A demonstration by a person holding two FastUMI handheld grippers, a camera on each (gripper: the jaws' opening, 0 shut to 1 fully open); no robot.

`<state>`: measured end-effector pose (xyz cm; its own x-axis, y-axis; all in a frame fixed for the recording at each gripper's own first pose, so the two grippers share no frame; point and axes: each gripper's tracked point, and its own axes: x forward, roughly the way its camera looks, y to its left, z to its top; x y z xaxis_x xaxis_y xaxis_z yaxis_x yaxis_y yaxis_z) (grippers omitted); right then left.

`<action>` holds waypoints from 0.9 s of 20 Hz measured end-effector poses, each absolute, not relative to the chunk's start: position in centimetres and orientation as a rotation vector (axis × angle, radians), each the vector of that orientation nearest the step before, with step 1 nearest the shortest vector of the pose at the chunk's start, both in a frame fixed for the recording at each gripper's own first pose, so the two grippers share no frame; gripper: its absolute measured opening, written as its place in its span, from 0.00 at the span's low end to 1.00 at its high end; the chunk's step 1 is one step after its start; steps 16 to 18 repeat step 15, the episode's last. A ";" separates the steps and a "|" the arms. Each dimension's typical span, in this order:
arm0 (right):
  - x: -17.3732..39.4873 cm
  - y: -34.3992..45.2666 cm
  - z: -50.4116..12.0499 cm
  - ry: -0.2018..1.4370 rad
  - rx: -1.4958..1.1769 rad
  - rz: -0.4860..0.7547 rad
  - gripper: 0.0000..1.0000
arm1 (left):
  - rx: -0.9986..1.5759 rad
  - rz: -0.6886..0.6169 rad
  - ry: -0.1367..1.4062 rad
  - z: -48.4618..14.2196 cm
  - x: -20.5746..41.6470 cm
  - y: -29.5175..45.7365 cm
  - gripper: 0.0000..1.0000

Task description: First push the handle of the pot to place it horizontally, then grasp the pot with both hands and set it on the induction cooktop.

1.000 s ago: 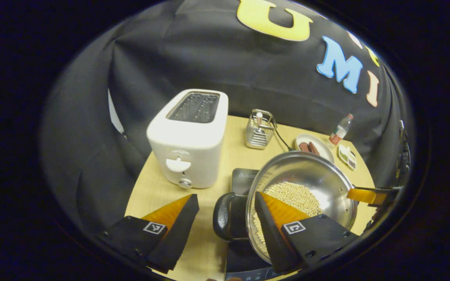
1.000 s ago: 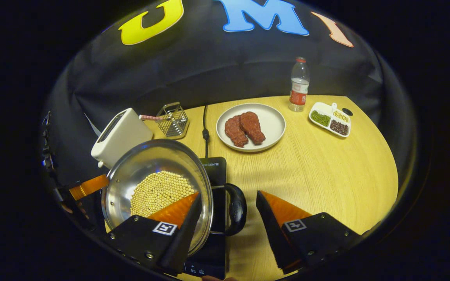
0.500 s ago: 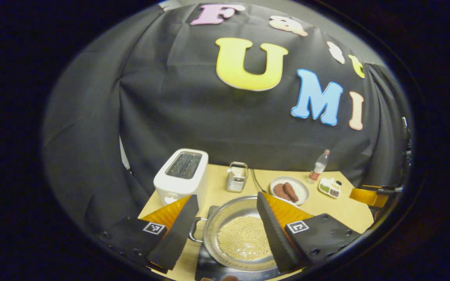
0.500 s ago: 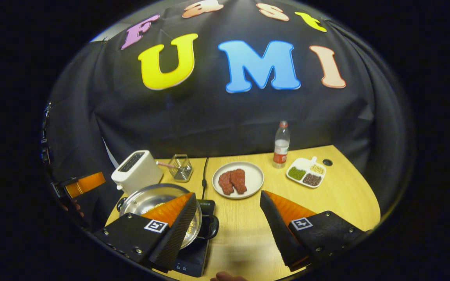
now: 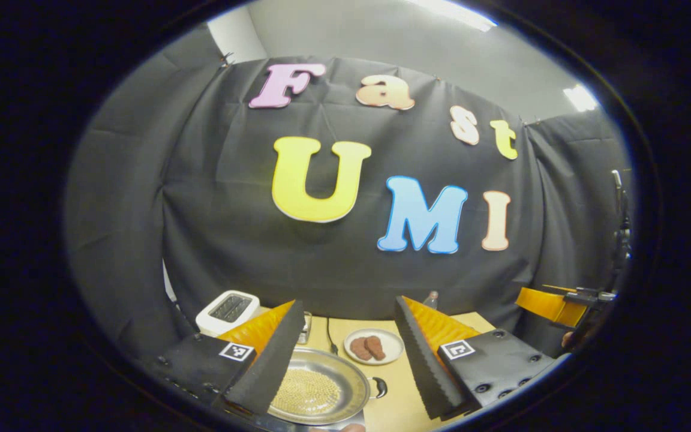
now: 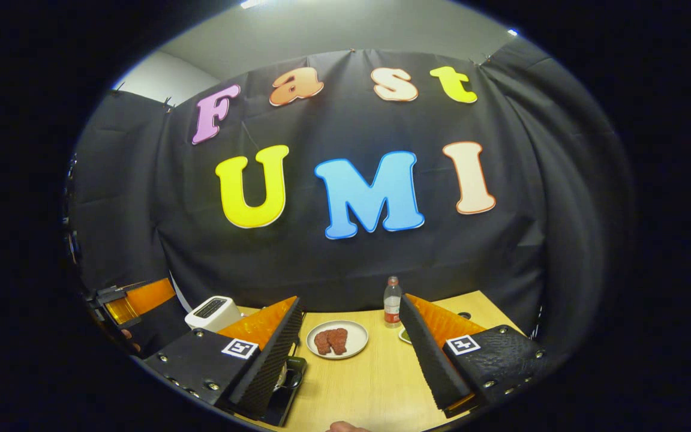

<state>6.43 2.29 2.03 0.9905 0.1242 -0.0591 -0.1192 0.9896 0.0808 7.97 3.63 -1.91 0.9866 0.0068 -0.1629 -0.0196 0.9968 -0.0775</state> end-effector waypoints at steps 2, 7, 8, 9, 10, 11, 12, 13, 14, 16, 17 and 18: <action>5.2 0.1 3.5 0.016 0.044 0.106 0.98 | -0.020 0.026 0.102 0.3 7.3 1.5 0.97; 3.6 -2.4 5.7 -0.047 -0.007 0.133 0.98 | -0.015 0.015 0.050 2.3 4.8 -3.7 0.99; 3.3 -2.9 5.9 -0.051 -0.004 0.141 0.98 | -0.020 0.007 0.045 2.2 3.9 -5.2 0.99; 3.0 -3.2 6.0 -0.048 0.003 0.149 0.98 | -0.023 0.006 0.047 2.5 3.5 -5.8 0.96; 2.8 -3.4 6.0 -0.044 0.011 0.163 0.98 | -0.023 0.011 0.052 2.6 3.1 -6.1 0.97; 2.8 -3.6 5.9 -0.041 0.015 0.173 0.98 | -0.021 0.017 0.054 2.3 2.9 -6.3 0.96; 2.8 -4.0 5.7 -0.035 0.014 0.180 0.98 | -0.017 0.023 0.057 2.2 2.7 -6.5 0.95; 2.8 -4.0 5.6 -0.031 0.014 0.194 0.98 | -0.012 0.031 0.061 2.0 2.5 -6.6 0.95; 2.8 -4.0 5.7 -0.025 0.019 0.206 0.98 | -0.008 0.043 0.061 2.2 2.4 -6.6 0.95; 2.8 -3.9 5.8 -0.018 0.029 0.223 0.98 | -0.008 0.044 0.064 2.4 2.1 -6.5 0.95; 2.8 -3.9 5.8 -0.018 0.029 0.223 0.98 | -0.008 0.044 0.064 2.4 2.1 -6.5 0.95; 2.8 -3.9 5.8 -0.018 0.029 0.223 0.98 | -0.008 0.044 0.064 2.4 2.1 -6.5 0.95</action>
